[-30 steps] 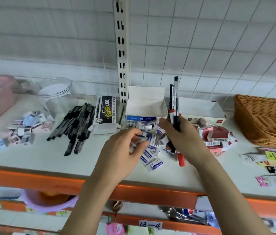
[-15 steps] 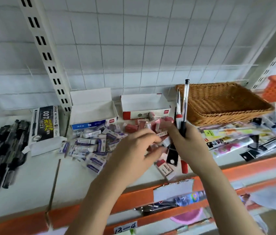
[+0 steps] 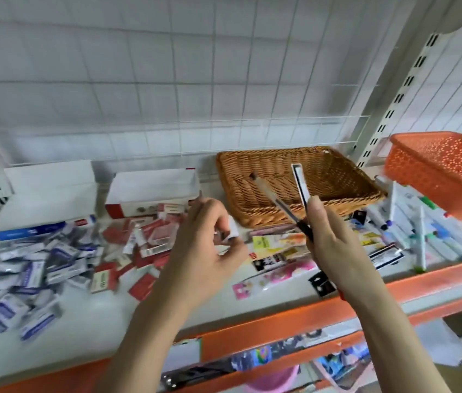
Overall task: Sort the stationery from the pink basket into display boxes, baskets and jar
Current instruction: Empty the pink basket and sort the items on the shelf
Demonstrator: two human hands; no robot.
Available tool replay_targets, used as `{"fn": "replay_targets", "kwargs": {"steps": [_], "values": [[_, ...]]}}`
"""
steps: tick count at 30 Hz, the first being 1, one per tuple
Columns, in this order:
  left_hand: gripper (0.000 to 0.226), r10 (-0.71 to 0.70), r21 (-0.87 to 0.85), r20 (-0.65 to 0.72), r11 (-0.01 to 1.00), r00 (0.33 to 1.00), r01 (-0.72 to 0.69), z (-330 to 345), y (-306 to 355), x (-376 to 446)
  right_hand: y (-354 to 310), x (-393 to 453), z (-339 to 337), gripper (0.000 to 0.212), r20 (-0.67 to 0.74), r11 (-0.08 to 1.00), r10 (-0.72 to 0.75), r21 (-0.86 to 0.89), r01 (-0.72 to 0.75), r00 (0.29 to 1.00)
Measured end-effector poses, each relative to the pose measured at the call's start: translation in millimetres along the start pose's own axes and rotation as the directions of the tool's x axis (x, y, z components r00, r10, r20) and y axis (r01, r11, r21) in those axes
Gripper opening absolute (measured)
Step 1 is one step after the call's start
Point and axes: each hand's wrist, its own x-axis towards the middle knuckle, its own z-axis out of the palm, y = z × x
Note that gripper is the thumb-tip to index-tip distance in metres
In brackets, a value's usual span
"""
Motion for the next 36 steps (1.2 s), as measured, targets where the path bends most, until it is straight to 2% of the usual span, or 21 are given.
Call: {"fn": "replay_targets", "kwargs": {"steps": [4, 6, 9, 10, 12, 14, 17, 21, 25, 27, 31, 34, 36], "values": [[0.024, -0.196, 0.011, -0.008, 0.981, 0.981, 0.196, 41.8, 24.7, 12.4, 27.9, 22.1, -38.3, 0.050, 0.126, 0.985, -0.165, -0.033, 0.170, 0.978], [0.024, -0.230, 0.018, -0.032, 0.973, 0.973, 0.231, 56.5, 34.2, 17.1, 40.5, 32.1, -53.5, 0.048, 0.222, 0.984, -0.170, -0.023, 0.179, 0.960], [0.017, -0.283, 0.032, -0.093, 0.957, 0.955, 0.287, 72.4, 42.9, 19.7, 56.5, 45.4, -70.9, 0.059, 0.332, 0.977, -0.154, -0.091, 0.194, 0.931], [0.028, -0.325, 0.046, -0.096, 0.943, 0.941, 0.330, 76.3, 43.8, 19.5, 61.2, 49.2, -75.1, 0.063, 0.369, 0.973, -0.154, -0.102, 0.205, 0.917], [0.063, -0.409, 0.095, -0.059, 0.906, 0.911, 0.412, 82.3, 44.4, 17.7, 68.7, 55.5, -80.8, 0.066, 0.445, 0.966, -0.188, -0.075, 0.246, 0.875], [0.073, -0.455, 0.105, -0.037, 0.884, 0.890, 0.456, 84.7, 48.0, 17.4, 75.0, 60.9, -83.6, 0.055, 0.483, 0.957, -0.239, -0.027, 0.287, 0.843], [0.051, -0.477, 0.049, -0.049, 0.876, 0.877, 0.479, 88.7, 54.1, 15.2, 81.1, 70.2, -83.2, 0.022, 0.510, 0.921, -0.322, -0.026, 0.388, 0.798], [0.009, -0.481, 0.035, -0.166, 0.870, 0.861, 0.492, 94.1, 56.0, 10.1, 83.5, 80.8, -73.6, 0.010, 0.597, 0.791, -0.424, -0.121, 0.599, 0.681], [0.016, -0.528, 0.088, -0.269, 0.820, 0.806, 0.566, 88.9, 45.3, 0.4, 92.2, 84.1, -60.6, 0.032, 0.692, 0.656, -0.374, -0.273, 0.704, 0.617], [0.014, -0.537, 0.113, -0.293, 0.802, 0.791, 0.587, 86.9, 43.5, -2.7, 93.6, 83.7, -57.2, 0.040, 0.713, 0.613, -0.354, -0.313, 0.726, 0.606], [0.009, -0.530, 0.137, -0.306, 0.798, 0.791, 0.587, 94.8, 44.2, 3.2, 95.2, 86.7, -66.3, 0.045, 0.710, 0.624, -0.374, -0.283, 0.728, 0.597], [0.009, -0.502, 0.182, -0.310, 0.802, 0.808, 0.568, 109.2, 47.0, 16.1, 95.7, 91.8, -77.6, 0.042, 0.665, 0.656, -0.381, -0.295, 0.695, 0.642], [0.010, -0.501, 0.188, -0.336, 0.794, 0.798, 0.578, 115.7, 49.1, 23.2, 94.3, 94.3, -80.6, 0.039, 0.623, 0.633, -0.394, -0.349, 0.691, 0.676]]}}
